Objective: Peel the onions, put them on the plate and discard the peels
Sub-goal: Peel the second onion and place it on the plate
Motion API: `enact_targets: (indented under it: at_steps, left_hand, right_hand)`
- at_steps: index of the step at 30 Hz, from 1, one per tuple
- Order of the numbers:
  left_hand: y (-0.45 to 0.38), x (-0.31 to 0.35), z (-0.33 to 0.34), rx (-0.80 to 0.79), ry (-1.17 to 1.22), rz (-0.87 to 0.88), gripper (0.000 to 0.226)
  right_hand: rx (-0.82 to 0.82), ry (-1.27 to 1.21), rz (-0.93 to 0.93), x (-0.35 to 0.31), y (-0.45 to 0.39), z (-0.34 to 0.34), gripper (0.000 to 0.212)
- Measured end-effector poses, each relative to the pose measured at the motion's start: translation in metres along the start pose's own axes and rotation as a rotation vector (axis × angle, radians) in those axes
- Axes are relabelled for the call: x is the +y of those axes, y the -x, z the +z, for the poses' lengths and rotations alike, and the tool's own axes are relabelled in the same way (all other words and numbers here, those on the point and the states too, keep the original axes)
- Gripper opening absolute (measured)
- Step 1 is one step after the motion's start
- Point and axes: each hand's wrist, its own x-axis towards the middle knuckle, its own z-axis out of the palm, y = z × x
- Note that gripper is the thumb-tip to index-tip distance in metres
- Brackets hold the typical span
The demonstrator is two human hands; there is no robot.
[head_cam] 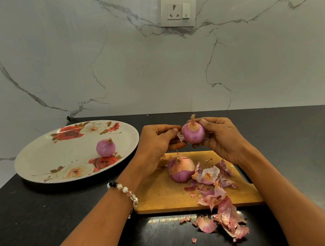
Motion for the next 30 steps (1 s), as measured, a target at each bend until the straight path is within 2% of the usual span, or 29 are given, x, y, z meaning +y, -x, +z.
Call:
enact_targets:
  at_steps: [3, 6, 9, 12, 17, 20, 24, 30]
  left_hand:
    - [0.0006, 0.0012, 0.0012, -0.061, 0.088, -0.027, 0.022]
    - [0.0002, -0.0015, 0.0016, -0.062, -0.022, -0.024, 0.032]
    - [-0.0009, -0.0029, -0.0011, 0.015, -0.110, -0.015, 0.024]
    - [-0.0026, -0.0033, -0.0036, 0.072, -0.194, 0.020, 0.017]
    - [-0.0071, -0.0070, -0.0031, 0.157, -0.336, 0.079, 0.015]
    - [-0.0046, -0.0044, -0.0009, 0.071, -0.339, 0.113, 0.022]
    - [-0.0012, -0.0007, 0.0004, -0.065, -0.304, 0.049, 0.027]
    - [0.0024, 0.0028, -0.0034, -0.062, -0.235, 0.006, 0.015]
  right_hand:
    - [0.036, -0.002, 0.015, 0.0008, -0.0015, -0.0002, 0.027]
    - [-0.004, -0.012, 0.037, 0.0021, -0.0020, -0.0001, 0.027]
    - [-0.046, -0.003, 0.038, 0.0043, -0.0021, 0.0003, 0.022]
    - [-0.044, -0.011, 0.037, 0.0045, -0.0023, 0.0014, 0.029]
    - [0.006, -0.050, 0.034, 0.0036, -0.0029, 0.0002, 0.016]
    - [-0.007, -0.021, 0.022, 0.0039, -0.0031, -0.0007, 0.018]
    - [-0.047, 0.027, 0.016, 0.0057, -0.0022, -0.0017, 0.020]
    - [-0.103, 0.021, 0.022, 0.0031, -0.0003, -0.0018, 0.026]
